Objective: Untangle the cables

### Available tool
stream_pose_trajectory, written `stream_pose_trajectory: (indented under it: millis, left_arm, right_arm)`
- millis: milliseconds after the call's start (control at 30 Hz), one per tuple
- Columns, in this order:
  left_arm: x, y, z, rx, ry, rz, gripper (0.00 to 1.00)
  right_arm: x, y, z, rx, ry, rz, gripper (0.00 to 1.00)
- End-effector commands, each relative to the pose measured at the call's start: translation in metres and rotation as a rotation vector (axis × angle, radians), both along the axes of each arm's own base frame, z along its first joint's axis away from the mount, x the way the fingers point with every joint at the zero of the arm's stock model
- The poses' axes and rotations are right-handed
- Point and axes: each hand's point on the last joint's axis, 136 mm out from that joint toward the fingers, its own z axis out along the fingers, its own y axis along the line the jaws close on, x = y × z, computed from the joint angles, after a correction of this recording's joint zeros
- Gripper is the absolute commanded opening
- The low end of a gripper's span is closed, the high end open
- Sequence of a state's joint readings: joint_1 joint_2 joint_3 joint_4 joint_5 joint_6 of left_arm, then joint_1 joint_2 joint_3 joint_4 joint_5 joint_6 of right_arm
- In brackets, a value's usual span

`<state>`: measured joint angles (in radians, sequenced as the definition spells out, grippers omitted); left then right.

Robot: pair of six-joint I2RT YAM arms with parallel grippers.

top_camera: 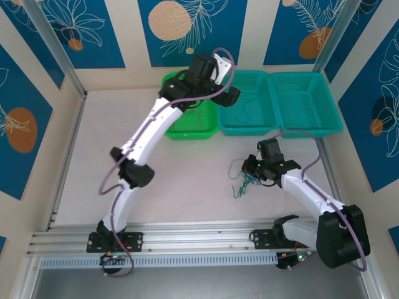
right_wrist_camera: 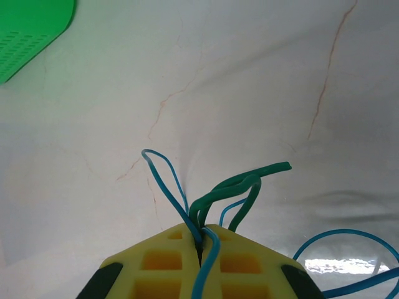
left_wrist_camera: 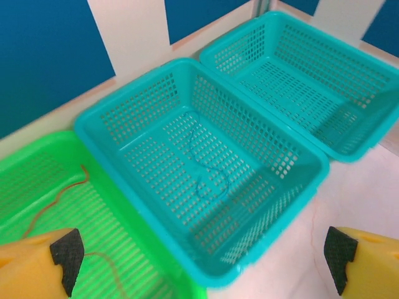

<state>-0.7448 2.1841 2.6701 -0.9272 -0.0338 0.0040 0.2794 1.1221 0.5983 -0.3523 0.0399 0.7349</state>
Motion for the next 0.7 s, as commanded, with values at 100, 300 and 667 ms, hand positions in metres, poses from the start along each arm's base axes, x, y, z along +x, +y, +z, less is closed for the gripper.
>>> stream_pose_trajectory:
  millis: [100,300,667]
  left_arm:
    - [-0.079,0.029,0.014,-0.005,0.081,-0.162,1.00]
    - [-0.149,0.038,-0.025,-0.266,0.161,-0.281,1.00]
    - [-0.194,0.076,-0.131,-0.417,0.210,-0.249,0.98]
  right_arm:
    - [0.012,0.026,0.015,0.083,-0.081,0.140,0.00]
    - [0.009,0.050,0.030,0.157,-0.137,0.294,0.00]
    - [-0.007,0.091,0.058,0.275,-0.212,0.540,0.00]
